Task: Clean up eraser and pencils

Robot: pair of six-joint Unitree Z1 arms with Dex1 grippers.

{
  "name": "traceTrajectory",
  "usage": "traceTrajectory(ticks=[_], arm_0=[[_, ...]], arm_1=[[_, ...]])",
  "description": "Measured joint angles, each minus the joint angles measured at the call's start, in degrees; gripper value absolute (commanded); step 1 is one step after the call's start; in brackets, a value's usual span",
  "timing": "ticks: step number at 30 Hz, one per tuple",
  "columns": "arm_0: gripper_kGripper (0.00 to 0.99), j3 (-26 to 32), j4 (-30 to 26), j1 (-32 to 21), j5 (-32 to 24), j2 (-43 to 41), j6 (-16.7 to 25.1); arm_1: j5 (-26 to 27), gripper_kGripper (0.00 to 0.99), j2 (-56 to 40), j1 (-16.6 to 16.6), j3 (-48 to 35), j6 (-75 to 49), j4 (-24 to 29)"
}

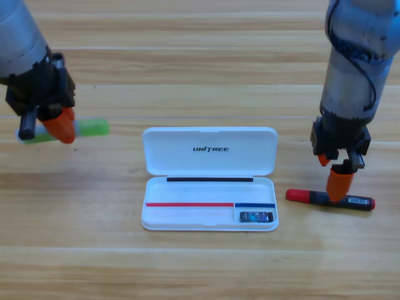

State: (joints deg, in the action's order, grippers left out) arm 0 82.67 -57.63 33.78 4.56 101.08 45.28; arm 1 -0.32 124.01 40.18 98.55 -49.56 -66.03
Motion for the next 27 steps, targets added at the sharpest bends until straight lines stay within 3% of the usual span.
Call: traceTrajectory(ticks=[15,21,24,27], arm_0=[[0.0,8.46,-5.01,10.28,-0.04,4.85,-5.23],[0.0,9.89,-5.12,13.22,-0.42,6.98,-6.47],[0.0,11.43,-5.12,14.4,-1.01,8.55,-6.63],[0.0,12.41,-5.12,15.11,-1.6,9.68,-6.93]], arm_1=[[0.02,0.729,1.21,-1.36,-8.48,-1.33,8.23],[0.48,0.453,1.21,-1.56,-8.73,-1.33,10.41],[0.48,0.164,1.21,-1.6,-8.87,-1.33,10.73],[0.48,0.009,1.21,-1.6,-9.16,-1.35,10.78]])
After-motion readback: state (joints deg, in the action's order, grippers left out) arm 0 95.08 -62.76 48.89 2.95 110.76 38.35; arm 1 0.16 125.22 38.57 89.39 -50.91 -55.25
